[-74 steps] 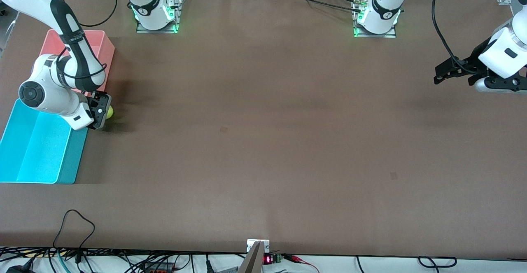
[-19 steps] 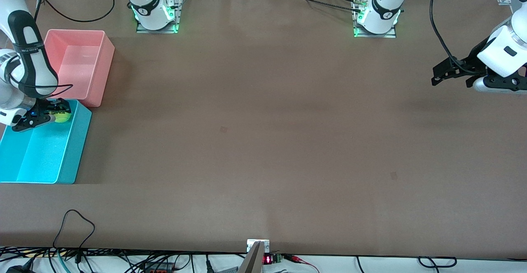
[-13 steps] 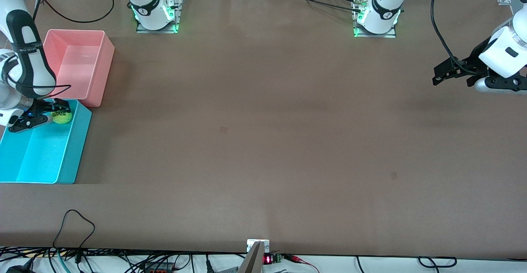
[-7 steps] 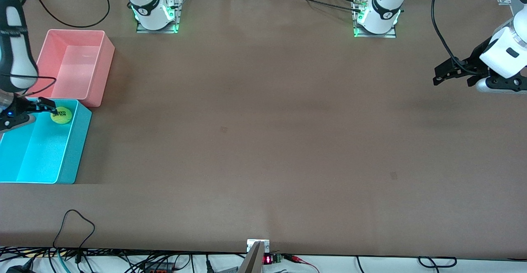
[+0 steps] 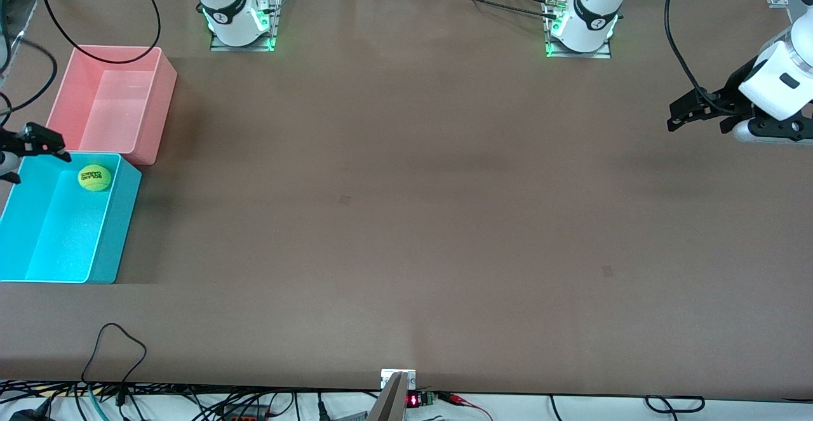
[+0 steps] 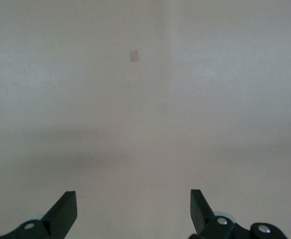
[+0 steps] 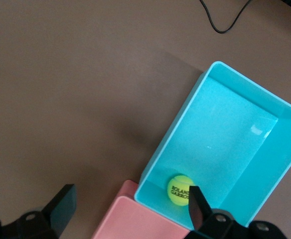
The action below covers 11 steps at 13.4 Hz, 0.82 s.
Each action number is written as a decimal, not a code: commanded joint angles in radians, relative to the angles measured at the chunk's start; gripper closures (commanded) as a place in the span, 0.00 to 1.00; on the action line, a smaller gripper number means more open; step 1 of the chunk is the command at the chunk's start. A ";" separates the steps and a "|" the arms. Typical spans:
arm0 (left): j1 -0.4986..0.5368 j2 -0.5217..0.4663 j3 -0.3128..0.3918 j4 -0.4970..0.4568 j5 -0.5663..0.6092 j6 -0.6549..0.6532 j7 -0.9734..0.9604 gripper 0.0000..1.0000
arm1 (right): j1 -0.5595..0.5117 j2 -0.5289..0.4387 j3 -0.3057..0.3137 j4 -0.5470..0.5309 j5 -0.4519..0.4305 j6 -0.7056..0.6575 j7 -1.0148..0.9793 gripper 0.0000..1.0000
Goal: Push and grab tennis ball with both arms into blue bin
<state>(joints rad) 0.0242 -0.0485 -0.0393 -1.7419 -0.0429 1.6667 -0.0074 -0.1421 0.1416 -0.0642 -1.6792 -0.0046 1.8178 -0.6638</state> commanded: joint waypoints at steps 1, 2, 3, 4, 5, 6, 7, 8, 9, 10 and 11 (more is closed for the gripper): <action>0.007 -0.014 -0.007 -0.002 0.005 -0.009 -0.008 0.00 | 0.019 -0.052 0.093 0.019 -0.032 -0.130 0.291 0.00; 0.007 -0.014 -0.007 -0.002 0.005 -0.009 -0.008 0.00 | 0.051 -0.072 0.102 0.024 -0.034 -0.165 0.387 0.00; 0.007 -0.014 -0.007 -0.002 0.005 -0.009 -0.008 0.00 | 0.088 -0.086 0.098 0.026 -0.034 -0.195 0.448 0.00; 0.008 -0.014 -0.007 -0.002 0.005 -0.009 -0.008 0.00 | 0.125 -0.092 0.093 0.027 -0.032 -0.219 0.502 0.00; 0.008 -0.014 -0.007 -0.002 0.005 -0.009 -0.008 0.00 | 0.143 -0.094 0.093 0.039 -0.035 -0.230 0.524 0.00; 0.008 -0.014 -0.007 -0.002 0.005 -0.009 -0.006 0.00 | 0.147 -0.089 0.095 0.050 -0.034 -0.242 0.529 0.00; 0.007 -0.014 -0.007 -0.001 0.005 -0.007 -0.006 0.00 | 0.145 -0.085 0.095 0.052 -0.034 -0.236 0.530 0.00; 0.007 -0.014 -0.007 -0.001 0.005 -0.007 -0.006 0.00 | 0.141 -0.077 0.093 0.053 -0.034 -0.236 0.530 0.00; 0.007 -0.014 -0.007 -0.001 0.005 -0.008 -0.005 0.00 | 0.139 -0.071 0.092 0.053 -0.034 -0.236 0.530 0.00; 0.008 -0.014 -0.007 -0.001 0.005 -0.009 -0.005 0.00 | 0.139 -0.065 0.093 0.053 -0.035 -0.238 0.530 0.00; 0.008 -0.014 -0.007 -0.001 0.005 -0.007 -0.003 0.00 | 0.136 -0.056 0.092 0.055 -0.032 -0.242 0.530 0.00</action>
<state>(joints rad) 0.0245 -0.0491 -0.0393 -1.7419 -0.0429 1.6668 -0.0075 0.0000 0.0600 0.0250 -1.6523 -0.0277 1.6022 -0.1464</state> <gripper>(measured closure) 0.000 0.000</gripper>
